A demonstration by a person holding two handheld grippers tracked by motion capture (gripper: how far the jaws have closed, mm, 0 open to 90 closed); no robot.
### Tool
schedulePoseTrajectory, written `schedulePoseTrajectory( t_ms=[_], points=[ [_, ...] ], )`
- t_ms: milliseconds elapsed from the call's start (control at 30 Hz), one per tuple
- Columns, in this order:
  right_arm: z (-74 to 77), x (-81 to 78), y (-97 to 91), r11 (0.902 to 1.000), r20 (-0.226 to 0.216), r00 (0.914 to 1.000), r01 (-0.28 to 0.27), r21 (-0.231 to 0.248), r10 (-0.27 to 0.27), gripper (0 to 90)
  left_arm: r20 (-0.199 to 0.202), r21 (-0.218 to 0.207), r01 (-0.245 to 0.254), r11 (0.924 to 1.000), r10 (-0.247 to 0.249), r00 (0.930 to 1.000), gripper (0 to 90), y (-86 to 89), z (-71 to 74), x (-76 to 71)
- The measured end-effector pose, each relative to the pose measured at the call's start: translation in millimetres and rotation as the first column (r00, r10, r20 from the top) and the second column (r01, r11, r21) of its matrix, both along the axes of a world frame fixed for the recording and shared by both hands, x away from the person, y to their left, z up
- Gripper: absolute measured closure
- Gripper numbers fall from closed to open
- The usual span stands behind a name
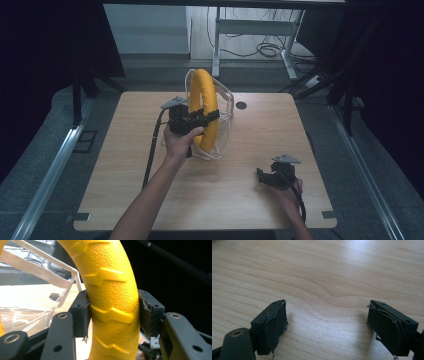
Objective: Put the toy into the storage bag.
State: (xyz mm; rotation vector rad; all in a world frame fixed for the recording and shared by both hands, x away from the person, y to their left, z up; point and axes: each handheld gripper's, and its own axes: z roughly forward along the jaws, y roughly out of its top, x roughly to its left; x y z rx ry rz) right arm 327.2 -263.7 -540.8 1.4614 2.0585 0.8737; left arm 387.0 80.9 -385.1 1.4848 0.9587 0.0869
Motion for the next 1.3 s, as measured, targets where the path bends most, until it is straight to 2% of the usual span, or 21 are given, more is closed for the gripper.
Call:
schedulePoseTrajectory(
  t_ms=[333, 467, 567, 733, 900, 1000, 1300],
  points=[
    [0.1, -0.1, 0.0, 1.0000, 0.000, 1.0000, 0.000, -0.003, 0.000, 16.1, -0.014, 0.002, -0.033, 0.9995, 0.033, 0.9994, 48.6, 2.1, -0.2, 3.1],
    [0.0, 0.0, 0.1, 1.0000, 0.001, 1.0000, 0.000, -0.001, 0.000, 16.1, -0.001, 0.051, -0.045, 0.9977, 0.045, 0.9990, 46.1, -0.4, 3.3, 3.1],
    [0.0, 0.0, 0.0, 1.0000, 0.000, 1.0000, 0.001, 0.000, -0.001, 16.1, -0.014, 0.029, -0.023, 0.9993, 0.023, 0.9996, 39.5, 0.3, 5.2, 2.9],
    [0.0, 0.1, -0.4, 1.0000, -0.002, 1.0000, -0.001, 0.000, 0.001, 16.0, 0.009, 0.045, -0.019, 0.9988, 0.019, 0.9998, 36.3, 1.9, 11.1, -1.7],
    [0.1, 0.1, -0.5, 1.0000, -0.003, 1.0000, -0.003, 0.003, 0.003, 16.1, 0.042, 0.063, -0.024, 0.9978, 0.021, 0.9989, 34.3, 8.9, 18.7, -11.6],
    [0.1, 0.0, -0.3, 1.0000, -0.004, 1.0000, -0.002, 0.005, 0.002, 16.2, 0.057, 0.093, -0.016, 0.9956, 0.010, 0.9983, 33.1, 13.6, 21.4, -18.8],
    [0.3, 0.0, -0.4, 1.0000, -0.004, 1.0000, -0.003, -0.001, 0.003, 16.2, 0.047, 0.121, 0.021, 0.9924, -0.027, 0.9985, 32.9, 41.2, 8.1, -41.8]
  ],
)
